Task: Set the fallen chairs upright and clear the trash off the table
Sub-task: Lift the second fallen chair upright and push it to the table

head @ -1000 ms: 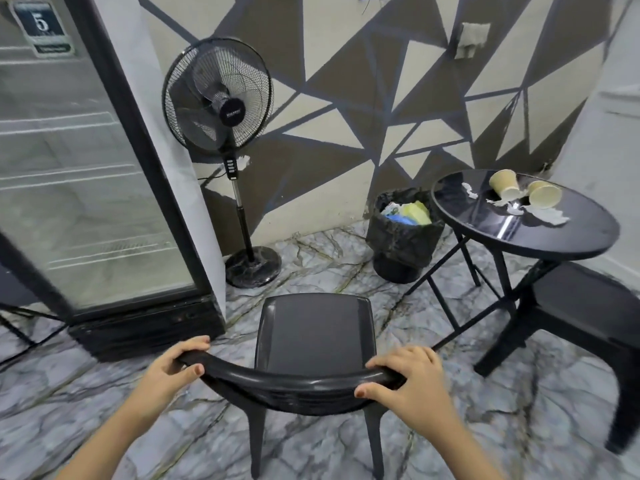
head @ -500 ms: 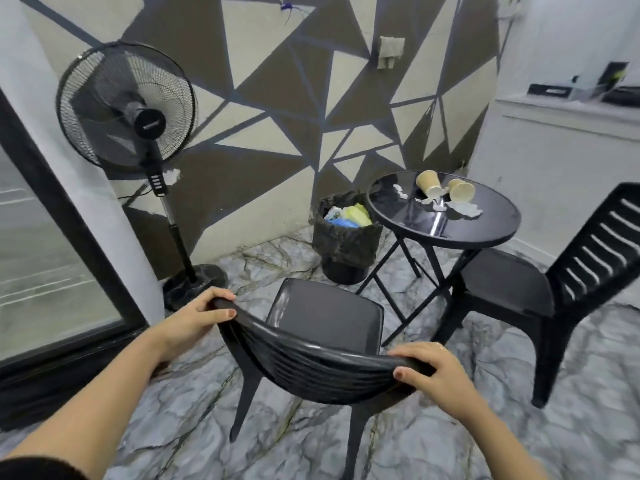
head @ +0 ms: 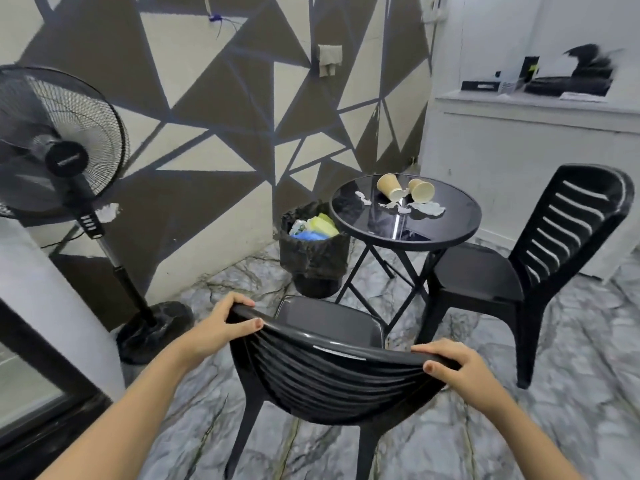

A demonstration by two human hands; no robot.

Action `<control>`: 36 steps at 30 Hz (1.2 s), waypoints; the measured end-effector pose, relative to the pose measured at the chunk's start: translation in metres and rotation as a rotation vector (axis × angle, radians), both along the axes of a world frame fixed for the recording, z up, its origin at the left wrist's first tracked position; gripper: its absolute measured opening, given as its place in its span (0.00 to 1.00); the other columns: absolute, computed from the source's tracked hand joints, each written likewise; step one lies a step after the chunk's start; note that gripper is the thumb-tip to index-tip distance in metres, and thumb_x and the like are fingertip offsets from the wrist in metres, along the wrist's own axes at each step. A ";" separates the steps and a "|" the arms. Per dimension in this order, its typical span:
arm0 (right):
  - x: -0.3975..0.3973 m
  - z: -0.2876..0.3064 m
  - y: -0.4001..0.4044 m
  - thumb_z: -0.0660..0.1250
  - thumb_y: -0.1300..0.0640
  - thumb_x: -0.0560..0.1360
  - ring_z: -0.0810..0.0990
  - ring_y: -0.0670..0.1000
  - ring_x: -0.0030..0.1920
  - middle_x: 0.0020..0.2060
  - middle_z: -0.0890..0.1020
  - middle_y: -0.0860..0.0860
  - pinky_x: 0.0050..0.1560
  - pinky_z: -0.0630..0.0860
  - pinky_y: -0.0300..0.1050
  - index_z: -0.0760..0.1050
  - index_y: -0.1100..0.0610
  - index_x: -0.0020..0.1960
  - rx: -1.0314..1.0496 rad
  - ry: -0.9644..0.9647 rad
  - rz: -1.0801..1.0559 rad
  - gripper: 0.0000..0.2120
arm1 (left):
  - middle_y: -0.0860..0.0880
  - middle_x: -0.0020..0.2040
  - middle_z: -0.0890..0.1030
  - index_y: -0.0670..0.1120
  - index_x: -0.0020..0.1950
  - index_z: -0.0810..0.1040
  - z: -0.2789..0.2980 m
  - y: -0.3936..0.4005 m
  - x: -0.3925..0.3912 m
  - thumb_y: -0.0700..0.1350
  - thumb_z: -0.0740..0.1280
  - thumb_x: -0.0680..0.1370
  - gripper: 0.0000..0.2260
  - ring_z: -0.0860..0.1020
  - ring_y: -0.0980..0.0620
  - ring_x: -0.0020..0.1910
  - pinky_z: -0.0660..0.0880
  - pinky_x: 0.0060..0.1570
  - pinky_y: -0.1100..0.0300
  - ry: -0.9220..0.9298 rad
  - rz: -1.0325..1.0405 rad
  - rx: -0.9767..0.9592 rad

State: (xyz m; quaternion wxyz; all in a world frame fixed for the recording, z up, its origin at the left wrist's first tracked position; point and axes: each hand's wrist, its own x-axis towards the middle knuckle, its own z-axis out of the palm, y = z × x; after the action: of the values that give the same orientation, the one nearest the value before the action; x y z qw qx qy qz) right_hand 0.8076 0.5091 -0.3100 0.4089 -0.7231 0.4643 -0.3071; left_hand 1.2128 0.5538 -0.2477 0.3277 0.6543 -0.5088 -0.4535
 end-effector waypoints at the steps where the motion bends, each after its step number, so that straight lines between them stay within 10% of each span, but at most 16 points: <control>1: 0.000 -0.001 -0.001 0.68 0.42 0.65 0.76 0.48 0.53 0.47 0.83 0.45 0.56 0.69 0.45 0.80 0.37 0.48 0.007 -0.028 -0.002 0.12 | 0.49 0.52 0.73 0.57 0.49 0.73 -0.002 -0.002 0.003 0.58 0.72 0.65 0.17 0.75 0.53 0.48 0.71 0.46 0.58 -0.001 -0.005 -0.022; 9: 0.050 -0.024 -0.009 0.74 0.53 0.60 0.80 0.46 0.55 0.53 0.83 0.48 0.51 0.77 0.37 0.83 0.50 0.47 0.199 -0.437 -0.131 0.15 | 0.46 0.52 0.77 0.58 0.49 0.76 -0.034 0.003 0.068 0.65 0.74 0.60 0.23 0.76 0.47 0.46 0.70 0.47 0.55 -0.036 0.151 -0.133; 13: 0.096 -0.006 -0.048 0.75 0.50 0.60 0.77 0.44 0.60 0.56 0.82 0.46 0.63 0.71 0.52 0.84 0.52 0.43 0.206 -0.473 -0.097 0.13 | 0.40 0.53 0.76 0.57 0.48 0.78 -0.045 -0.010 0.104 0.46 0.67 0.71 0.07 0.76 0.43 0.48 0.73 0.48 0.52 0.078 0.244 -0.141; 20: 0.129 -0.001 -0.106 0.74 0.62 0.62 0.74 0.47 0.64 0.60 0.80 0.46 0.63 0.71 0.52 0.84 0.55 0.47 0.193 -0.513 0.033 0.13 | 0.42 0.54 0.71 0.40 0.58 0.70 -0.036 -0.050 0.132 0.32 0.59 0.77 0.11 0.72 0.46 0.49 0.75 0.43 0.64 0.173 0.242 -0.033; 25: 0.129 0.014 -0.168 0.72 0.62 0.63 0.79 0.52 0.58 0.56 0.82 0.46 0.57 0.76 0.44 0.83 0.56 0.48 0.197 -0.486 0.208 0.14 | 0.44 0.54 0.71 0.41 0.57 0.69 -0.014 -0.084 0.122 0.51 0.74 0.66 0.26 0.69 0.46 0.49 0.64 0.52 0.51 0.167 0.277 -0.087; 30: 0.128 0.010 -0.200 0.74 0.59 0.60 0.79 0.53 0.59 0.54 0.83 0.52 0.59 0.76 0.50 0.83 0.59 0.48 0.285 -0.488 0.282 0.16 | 0.44 0.59 0.70 0.50 0.51 0.70 -0.009 -0.116 0.121 0.43 0.68 0.75 0.09 0.68 0.45 0.51 0.65 0.46 0.50 0.263 0.370 -0.181; 36: 0.136 0.023 -0.221 0.73 0.60 0.57 0.84 0.50 0.43 0.40 0.86 0.50 0.44 0.78 0.37 0.84 0.55 0.41 0.257 -0.497 0.144 0.13 | 0.48 0.55 0.76 0.54 0.49 0.75 -0.014 -0.146 0.131 0.67 0.77 0.52 0.32 0.73 0.45 0.53 0.70 0.49 0.49 0.259 0.371 -0.276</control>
State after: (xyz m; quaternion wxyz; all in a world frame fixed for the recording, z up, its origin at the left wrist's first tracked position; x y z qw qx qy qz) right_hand 0.9435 0.2883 -0.2871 0.6192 -0.5989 0.3326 -0.3838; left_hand 1.3441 0.4083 -0.2613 0.5538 0.6220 -0.3908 -0.3920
